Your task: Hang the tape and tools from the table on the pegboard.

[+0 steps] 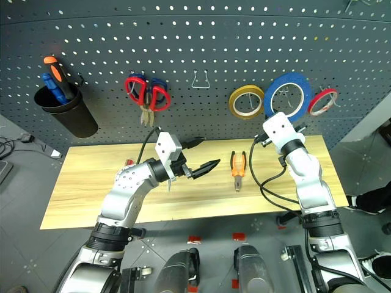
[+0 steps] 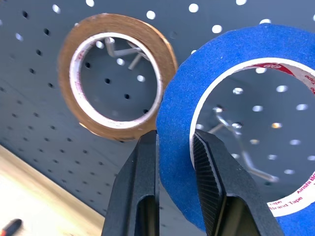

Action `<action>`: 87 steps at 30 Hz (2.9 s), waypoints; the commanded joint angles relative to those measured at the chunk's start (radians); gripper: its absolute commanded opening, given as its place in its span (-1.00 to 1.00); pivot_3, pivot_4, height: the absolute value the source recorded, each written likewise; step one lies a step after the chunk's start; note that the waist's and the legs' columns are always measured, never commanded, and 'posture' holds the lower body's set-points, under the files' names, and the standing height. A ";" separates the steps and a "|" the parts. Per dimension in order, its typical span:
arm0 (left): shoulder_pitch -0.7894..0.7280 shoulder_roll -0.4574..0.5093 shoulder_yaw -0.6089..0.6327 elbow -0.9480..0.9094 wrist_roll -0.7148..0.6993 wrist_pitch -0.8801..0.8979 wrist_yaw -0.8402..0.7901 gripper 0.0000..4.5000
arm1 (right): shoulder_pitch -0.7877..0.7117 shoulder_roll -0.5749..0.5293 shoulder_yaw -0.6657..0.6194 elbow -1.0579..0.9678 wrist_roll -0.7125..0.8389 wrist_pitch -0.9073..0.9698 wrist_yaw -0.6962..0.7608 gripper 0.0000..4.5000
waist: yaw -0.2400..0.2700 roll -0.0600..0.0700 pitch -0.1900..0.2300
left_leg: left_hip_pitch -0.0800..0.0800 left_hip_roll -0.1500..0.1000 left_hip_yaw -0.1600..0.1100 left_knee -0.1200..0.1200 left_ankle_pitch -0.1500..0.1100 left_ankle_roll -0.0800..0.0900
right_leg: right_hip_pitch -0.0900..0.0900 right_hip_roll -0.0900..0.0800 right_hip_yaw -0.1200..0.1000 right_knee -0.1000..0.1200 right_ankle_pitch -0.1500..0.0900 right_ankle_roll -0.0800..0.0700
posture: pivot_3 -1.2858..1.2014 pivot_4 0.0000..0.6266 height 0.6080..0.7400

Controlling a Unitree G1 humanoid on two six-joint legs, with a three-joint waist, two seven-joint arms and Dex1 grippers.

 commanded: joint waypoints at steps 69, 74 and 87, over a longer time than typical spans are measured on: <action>0.226 0.263 0.235 0.029 -0.070 -0.064 -0.016 1.00 | 0.113 0.434 0.230 -0.199 0.160 0.690 -0.125 0.17 | -0.002 0.000 -0.001 | -0.017 0.003 0.003 -0.001 0.000 0.001 | -0.020 0.001 0.002 0.003 0.003 -0.004 | -0.04 -0.13 1.00; 0.302 0.226 0.326 -0.078 -0.140 0.006 0.088 1.00 | 0.121 0.480 0.305 -0.408 0.122 0.606 -0.156 0.17 | 0.000 0.000 -0.001 | -0.016 0.003 0.001 0.000 -0.002 0.005 | -0.020 0.000 0.001 0.003 0.003 -0.004 | -0.03 -0.10 1.00; 0.171 0.217 0.320 -0.237 -0.187 0.177 0.237 1.00 | -0.449 0.496 0.157 0.008 0.103 0.116 -0.190 0.17 | 0.041 -0.001 -0.001 | -0.015 0.001 -0.002 0.000 0.006 0.002 | -0.019 0.001 -0.001 0.003 0.009 -0.005 | 0.01 -0.13 1.00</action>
